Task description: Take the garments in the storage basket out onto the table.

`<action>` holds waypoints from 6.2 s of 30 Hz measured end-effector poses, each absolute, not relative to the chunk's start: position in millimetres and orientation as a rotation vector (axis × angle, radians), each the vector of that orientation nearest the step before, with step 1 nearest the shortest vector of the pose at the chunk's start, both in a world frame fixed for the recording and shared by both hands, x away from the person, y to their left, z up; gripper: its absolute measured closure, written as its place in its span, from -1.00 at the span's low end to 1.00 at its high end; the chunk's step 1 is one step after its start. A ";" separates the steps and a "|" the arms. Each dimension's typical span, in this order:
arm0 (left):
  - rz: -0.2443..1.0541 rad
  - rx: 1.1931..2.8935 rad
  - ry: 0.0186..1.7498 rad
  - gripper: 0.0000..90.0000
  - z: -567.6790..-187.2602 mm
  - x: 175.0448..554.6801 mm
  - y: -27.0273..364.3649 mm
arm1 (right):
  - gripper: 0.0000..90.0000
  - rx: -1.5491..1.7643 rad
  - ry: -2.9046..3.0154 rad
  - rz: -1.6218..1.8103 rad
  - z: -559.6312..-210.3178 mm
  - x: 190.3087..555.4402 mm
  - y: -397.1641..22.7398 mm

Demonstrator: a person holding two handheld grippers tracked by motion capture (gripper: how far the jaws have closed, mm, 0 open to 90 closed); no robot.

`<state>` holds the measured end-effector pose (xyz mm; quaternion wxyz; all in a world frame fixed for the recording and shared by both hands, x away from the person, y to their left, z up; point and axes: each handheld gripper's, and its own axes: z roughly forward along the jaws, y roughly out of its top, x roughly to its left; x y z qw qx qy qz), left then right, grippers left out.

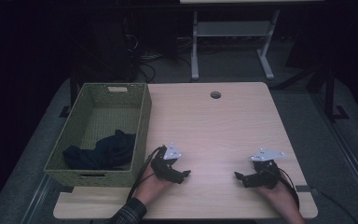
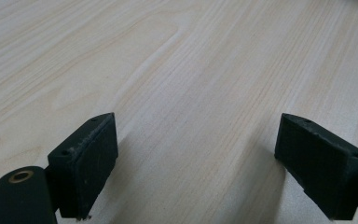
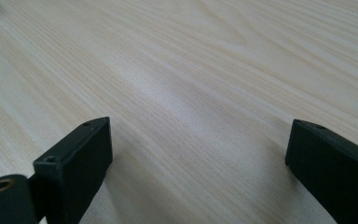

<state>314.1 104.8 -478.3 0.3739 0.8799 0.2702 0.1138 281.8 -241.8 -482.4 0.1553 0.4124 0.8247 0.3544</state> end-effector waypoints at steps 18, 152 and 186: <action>0.277 2.279 0.688 -0.71 -475.8 318.4 102.6 | -0.85 1.184 2.359 1.018 -482.6 281.3 -241.7; 0.180 2.218 0.572 -0.70 -353.1 344.9 133.0 | -0.85 1.178 2.361 1.016 -482.4 277.8 -242.4; 0.226 2.275 0.639 -0.69 -335.4 345.8 183.7 | -0.85 1.178 2.361 1.016 -482.4 277.8 -242.5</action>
